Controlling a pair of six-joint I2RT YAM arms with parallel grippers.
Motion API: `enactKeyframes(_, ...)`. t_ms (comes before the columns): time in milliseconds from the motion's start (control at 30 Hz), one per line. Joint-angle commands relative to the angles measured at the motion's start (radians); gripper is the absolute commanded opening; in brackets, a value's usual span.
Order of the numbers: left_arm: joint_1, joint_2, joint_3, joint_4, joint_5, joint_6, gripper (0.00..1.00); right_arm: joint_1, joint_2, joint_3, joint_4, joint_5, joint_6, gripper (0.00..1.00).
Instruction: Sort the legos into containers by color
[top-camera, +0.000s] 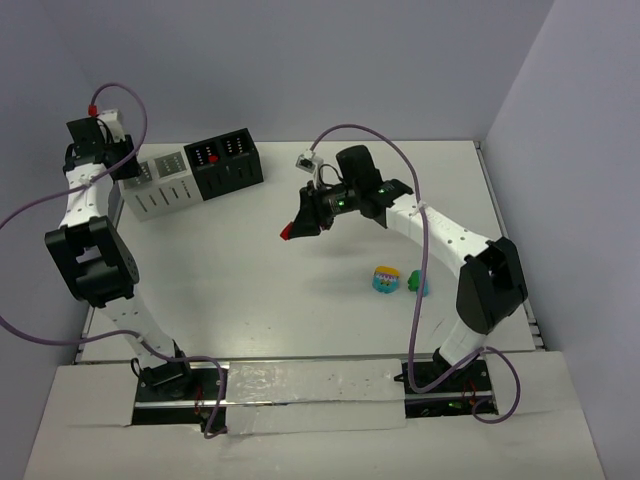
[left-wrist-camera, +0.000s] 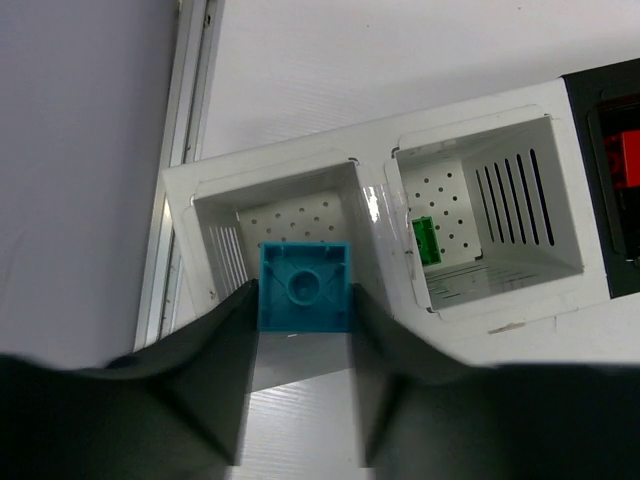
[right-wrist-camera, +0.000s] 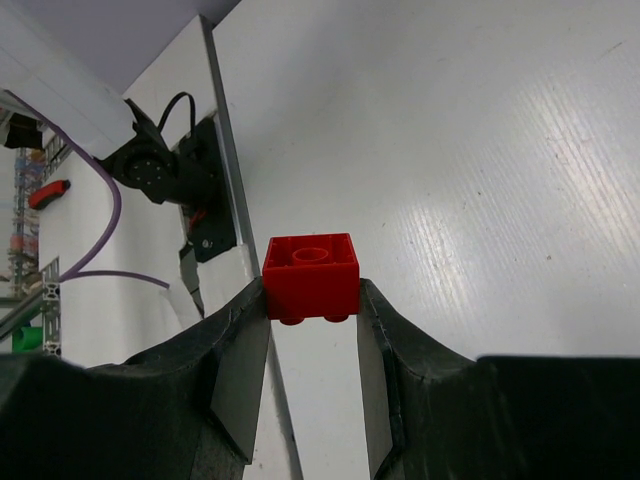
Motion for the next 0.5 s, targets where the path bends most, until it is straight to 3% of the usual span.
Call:
enactKeyframes(0,0.006,-0.012,0.047,0.004,0.001,0.011,0.61,-0.005,0.007,0.074,-0.001,0.004,-0.013,0.00)
enactKeyframes(167,0.008,-0.067,0.054,0.024,0.048,0.008,0.75,-0.006,-0.002,0.081,0.018,0.020,-0.005,0.00)
enactKeyframes(267,0.008,-0.141,0.064,0.024,0.170,0.001,0.76,-0.007,-0.014,0.081,0.034,0.026,0.013,0.00)
enactKeyframes(467,-0.008,-0.340,-0.099,0.026,0.713,-0.046,0.69,-0.006,-0.045,0.043,0.134,0.014,0.071,0.00)
